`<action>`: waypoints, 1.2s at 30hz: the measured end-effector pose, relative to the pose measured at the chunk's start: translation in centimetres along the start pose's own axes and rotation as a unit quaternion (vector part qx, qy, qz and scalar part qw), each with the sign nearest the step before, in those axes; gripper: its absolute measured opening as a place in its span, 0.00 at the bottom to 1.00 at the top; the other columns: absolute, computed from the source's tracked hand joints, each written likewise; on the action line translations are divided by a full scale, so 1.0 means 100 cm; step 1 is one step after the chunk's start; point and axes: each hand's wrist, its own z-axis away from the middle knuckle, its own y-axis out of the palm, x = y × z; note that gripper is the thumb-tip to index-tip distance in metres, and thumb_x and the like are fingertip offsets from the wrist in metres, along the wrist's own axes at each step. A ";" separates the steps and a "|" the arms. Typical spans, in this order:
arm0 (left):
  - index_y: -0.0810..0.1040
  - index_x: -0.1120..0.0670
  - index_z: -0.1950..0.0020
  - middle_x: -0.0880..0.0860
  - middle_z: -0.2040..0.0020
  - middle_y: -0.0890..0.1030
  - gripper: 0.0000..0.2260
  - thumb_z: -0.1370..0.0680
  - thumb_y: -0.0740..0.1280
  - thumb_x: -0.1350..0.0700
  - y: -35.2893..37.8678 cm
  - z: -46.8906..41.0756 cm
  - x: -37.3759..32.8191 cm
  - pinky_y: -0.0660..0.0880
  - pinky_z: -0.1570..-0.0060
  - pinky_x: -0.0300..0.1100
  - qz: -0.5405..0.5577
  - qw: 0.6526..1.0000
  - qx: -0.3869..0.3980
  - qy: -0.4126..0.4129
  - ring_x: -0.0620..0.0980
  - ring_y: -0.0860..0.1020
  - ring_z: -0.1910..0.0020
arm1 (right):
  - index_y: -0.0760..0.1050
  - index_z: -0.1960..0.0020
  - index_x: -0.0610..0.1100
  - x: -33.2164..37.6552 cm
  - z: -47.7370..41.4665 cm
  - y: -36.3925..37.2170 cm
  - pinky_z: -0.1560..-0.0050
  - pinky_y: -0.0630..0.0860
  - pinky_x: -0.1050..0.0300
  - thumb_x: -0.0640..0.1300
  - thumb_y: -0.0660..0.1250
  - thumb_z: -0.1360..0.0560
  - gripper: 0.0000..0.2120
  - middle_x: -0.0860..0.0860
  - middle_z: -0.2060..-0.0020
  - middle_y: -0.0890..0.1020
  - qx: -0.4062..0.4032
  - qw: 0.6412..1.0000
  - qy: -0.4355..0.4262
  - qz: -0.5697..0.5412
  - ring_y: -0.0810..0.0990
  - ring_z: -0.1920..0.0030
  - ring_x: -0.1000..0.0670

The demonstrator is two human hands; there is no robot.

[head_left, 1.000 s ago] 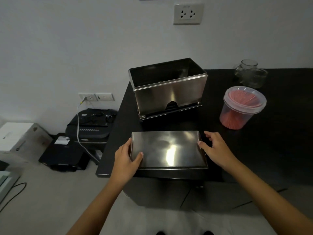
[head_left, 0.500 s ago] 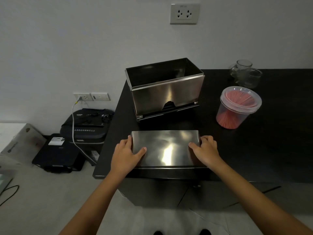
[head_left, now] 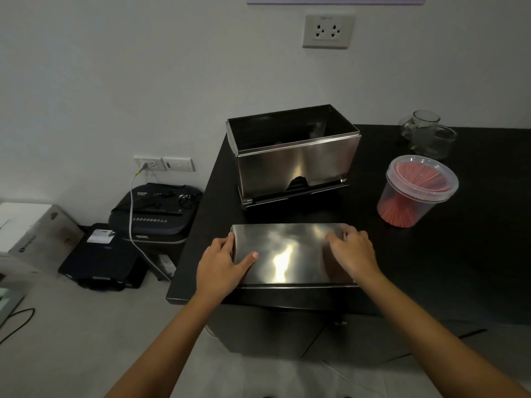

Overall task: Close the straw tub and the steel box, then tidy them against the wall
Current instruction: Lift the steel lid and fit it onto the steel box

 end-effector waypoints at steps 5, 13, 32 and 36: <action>0.61 0.55 0.27 0.54 0.37 0.71 0.35 0.28 0.66 0.41 0.001 -0.003 0.004 0.68 0.43 0.44 0.052 0.999 0.002 -0.003 0.52 0.70 0.38 | 0.55 0.28 0.38 -0.011 -0.001 -0.006 0.38 0.63 0.51 0.48 0.60 0.25 0.30 0.42 0.37 0.63 0.025 0.999 -0.024 0.035 0.61 0.35 0.44; 0.62 0.57 0.27 0.51 0.44 0.66 0.39 0.32 0.70 0.41 0.000 -0.011 0.008 0.71 0.46 0.41 0.100 0.993 0.028 -0.047 0.51 0.74 0.42 | 0.59 0.30 0.37 -0.014 0.001 -0.005 0.37 0.61 0.51 0.52 0.57 0.24 0.28 0.43 0.36 0.62 0.017 0.995 -0.004 0.094 0.60 0.36 0.44; 0.67 0.51 0.30 0.49 0.45 0.69 0.35 0.33 0.70 0.38 -0.007 -0.008 0.005 0.69 0.50 0.40 0.115 0.991 0.032 -0.059 0.50 0.76 0.45 | 0.65 0.37 0.34 0.013 -0.008 -0.002 0.51 0.73 0.49 0.49 0.67 0.33 0.30 0.38 0.41 0.73 -0.002 0.986 0.138 -0.093 0.74 0.44 0.38; 0.68 0.52 0.30 0.49 0.43 0.68 0.34 0.33 0.73 0.43 -0.008 -0.009 0.009 0.71 0.46 0.41 0.196 0.976 0.055 -0.075 0.48 0.76 0.45 | 0.71 0.47 0.39 0.007 -0.007 -0.026 0.62 0.72 0.54 0.44 0.69 0.32 0.16 0.42 0.56 0.78 0.030 0.982 0.107 -0.153 0.76 0.59 0.46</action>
